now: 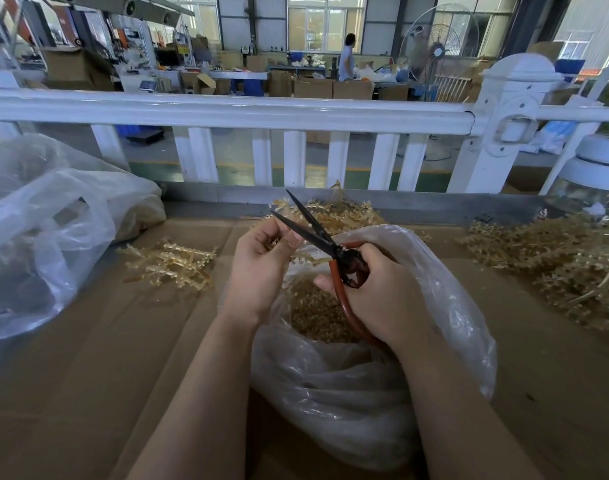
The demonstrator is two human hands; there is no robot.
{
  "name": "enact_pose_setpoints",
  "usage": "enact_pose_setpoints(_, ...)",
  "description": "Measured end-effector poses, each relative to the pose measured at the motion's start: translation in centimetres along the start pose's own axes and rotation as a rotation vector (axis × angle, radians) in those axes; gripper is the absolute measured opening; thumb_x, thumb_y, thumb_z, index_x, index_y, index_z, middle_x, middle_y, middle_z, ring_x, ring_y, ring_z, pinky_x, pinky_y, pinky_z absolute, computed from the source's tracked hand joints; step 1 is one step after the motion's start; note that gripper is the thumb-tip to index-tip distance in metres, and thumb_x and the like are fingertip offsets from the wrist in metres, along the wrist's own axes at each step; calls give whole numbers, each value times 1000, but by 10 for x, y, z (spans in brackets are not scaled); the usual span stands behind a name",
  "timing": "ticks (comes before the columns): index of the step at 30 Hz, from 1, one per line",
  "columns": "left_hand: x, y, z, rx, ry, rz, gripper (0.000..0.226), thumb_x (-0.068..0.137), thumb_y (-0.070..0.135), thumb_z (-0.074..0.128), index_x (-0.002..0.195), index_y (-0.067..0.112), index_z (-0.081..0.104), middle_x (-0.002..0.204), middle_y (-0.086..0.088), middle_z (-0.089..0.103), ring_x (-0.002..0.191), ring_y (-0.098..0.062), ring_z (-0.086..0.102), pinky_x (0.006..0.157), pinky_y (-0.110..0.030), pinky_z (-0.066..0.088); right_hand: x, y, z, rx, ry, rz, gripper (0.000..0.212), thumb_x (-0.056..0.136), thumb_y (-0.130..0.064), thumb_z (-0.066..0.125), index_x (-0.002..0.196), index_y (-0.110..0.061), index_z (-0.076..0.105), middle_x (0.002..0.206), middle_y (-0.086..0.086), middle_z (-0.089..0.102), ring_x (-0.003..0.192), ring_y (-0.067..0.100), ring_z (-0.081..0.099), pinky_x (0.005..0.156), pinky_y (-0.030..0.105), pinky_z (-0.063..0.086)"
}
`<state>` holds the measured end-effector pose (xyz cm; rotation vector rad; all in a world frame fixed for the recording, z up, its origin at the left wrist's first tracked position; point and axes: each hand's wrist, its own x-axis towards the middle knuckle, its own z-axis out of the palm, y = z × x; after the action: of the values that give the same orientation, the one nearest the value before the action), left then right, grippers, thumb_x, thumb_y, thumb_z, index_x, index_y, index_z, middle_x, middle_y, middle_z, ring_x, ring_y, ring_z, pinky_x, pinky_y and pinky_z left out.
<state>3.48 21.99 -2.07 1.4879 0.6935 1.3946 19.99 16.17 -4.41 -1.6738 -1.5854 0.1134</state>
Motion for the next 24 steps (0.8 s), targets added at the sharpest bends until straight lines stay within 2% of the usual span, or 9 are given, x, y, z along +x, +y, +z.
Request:
enact_pose_setpoints(2, 0, 1, -1, 4, -10, -2, 13, 95, -1, 56, 94, -12, 63, 81, -2, 67, 71, -5, 59, 71, -16, 46, 0, -1, 0, -4, -4, 5, 62, 67, -83, 59, 105, -33, 60, 100, -21, 67, 91, 0, 61, 80, 21, 53)
enact_pose_setpoints(4, 0, 2, -2, 2, -19, -1, 11, 95, -1, 56, 93, -9, 64, 78, 5, 68, 70, -3, 59, 70, -15, 46, 0, -4, -1, -24, 0, 7, 66, 61, -91, 50, 98, -37, 57, 89, -26, 62, 82, -4, 58, 72, 14, 47)
enact_pose_setpoints(7, 0, 3, -2, -8, -28, -7, 12, 95, 0, 57, 92, -10, 62, 86, -5, 69, 82, -13, 62, 79, -25, 50, 0, -5, -1, -62, 22, 4, 74, 58, -96, 38, 93, -34, 60, 77, -29, 56, 74, -10, 53, 64, 12, 42)
enact_pose_setpoints(13, 0, 5, -3, -51, -27, -48, 12, 95, -2, 55, 90, -1, 66, 91, -11, 68, 88, -23, 61, 91, -43, 48, -1, -2, -1, -125, 66, -35, 70, 62, -94, 41, 81, -29, 60, 68, -22, 58, 67, -8, 55, 61, 13, 45)
enact_pose_setpoints(18, 0, 4, -3, -62, -40, -60, 14, 95, -3, 52, 97, -4, 66, 95, -13, 67, 89, -20, 61, 88, -34, 47, -2, -2, -1, -111, 85, -64, 74, 65, -92, 44, 85, -25, 66, 73, -17, 65, 69, 0, 61, 65, 21, 54)
enact_pose_setpoints(22, 2, 3, -5, -106, -51, -85, 11, 94, 2, 56, 95, 1, 66, 92, -7, 67, 88, -18, 59, 86, -31, 47, -1, -3, -2, -90, 63, -47, 75, 63, -92, 45, 90, -25, 69, 76, -18, 66, 71, -1, 61, 66, 17, 52)
enact_pose_setpoints(24, 2, 3, -5, -100, -67, -75, 10, 93, 3, 58, 93, 3, 68, 89, -2, 69, 86, -13, 61, 82, -24, 49, -1, -4, -2, -83, 49, -36, 77, 63, -93, 44, 94, -27, 69, 76, -20, 66, 72, -3, 60, 67, 16, 51)
